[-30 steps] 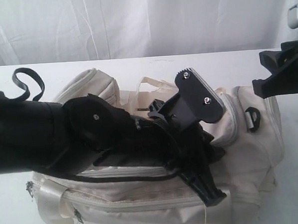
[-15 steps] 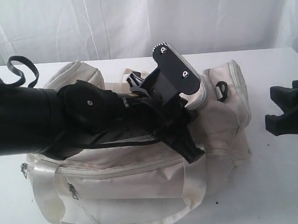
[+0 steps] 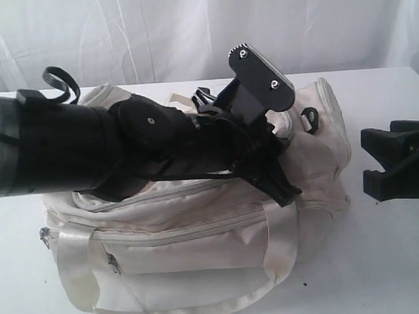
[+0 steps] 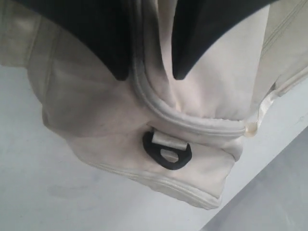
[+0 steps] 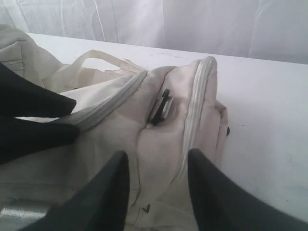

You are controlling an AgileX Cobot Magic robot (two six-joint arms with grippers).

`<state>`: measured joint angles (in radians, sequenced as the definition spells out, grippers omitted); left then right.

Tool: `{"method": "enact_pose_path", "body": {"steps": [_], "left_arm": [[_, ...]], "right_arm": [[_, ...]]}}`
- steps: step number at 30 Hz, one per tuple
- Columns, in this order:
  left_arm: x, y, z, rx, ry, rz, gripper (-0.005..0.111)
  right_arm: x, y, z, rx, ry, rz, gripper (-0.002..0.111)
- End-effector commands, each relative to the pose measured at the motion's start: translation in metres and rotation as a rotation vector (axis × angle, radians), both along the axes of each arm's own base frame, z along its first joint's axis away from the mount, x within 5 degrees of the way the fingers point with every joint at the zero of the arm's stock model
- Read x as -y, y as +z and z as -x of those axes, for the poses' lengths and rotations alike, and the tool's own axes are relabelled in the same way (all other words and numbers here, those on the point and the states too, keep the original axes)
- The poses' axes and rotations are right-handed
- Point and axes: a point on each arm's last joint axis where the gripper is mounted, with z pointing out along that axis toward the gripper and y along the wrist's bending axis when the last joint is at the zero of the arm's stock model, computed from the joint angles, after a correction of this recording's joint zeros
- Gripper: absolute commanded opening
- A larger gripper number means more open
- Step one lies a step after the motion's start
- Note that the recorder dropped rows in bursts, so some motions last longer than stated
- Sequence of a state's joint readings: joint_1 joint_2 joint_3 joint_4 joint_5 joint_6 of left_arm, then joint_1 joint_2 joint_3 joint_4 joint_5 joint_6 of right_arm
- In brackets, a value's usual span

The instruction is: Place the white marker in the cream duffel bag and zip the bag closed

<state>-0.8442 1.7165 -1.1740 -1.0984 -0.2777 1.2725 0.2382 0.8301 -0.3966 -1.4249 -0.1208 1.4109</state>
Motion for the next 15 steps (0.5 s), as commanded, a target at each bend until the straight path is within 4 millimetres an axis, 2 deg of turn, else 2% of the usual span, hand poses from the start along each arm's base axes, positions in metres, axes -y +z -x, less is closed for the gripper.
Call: {"method": "enact_pose_path", "body": {"steps": [1,7,12,13,15], "left_arm": [[-0.003,0.026,0.013,-0.027,-0.085,0.068,0.038],[-0.016,0.042,0.026,-0.07,-0.057,0.163,0.056],[-0.036,0.049,0.043,-0.083,-0.027,0.198,0.056],[-0.05,0.05,0.049,-0.076,0.024,0.214,0.056],[-0.064,0.049,0.054,-0.049,0.083,0.203,0.056]], "right_arm": [[0.002,-0.001,0.0,-0.001,-0.008,0.0,0.038],[0.001,-0.001,0.001,0.0,-0.002,-0.002,0.038],[0.0,0.0,0.001,0.0,0.008,-0.006,0.038],[-0.001,0.0,0.001,0.001,0.019,-0.01,0.038],[-0.002,0.0,0.002,0.002,0.03,-0.014,0.038]]}}
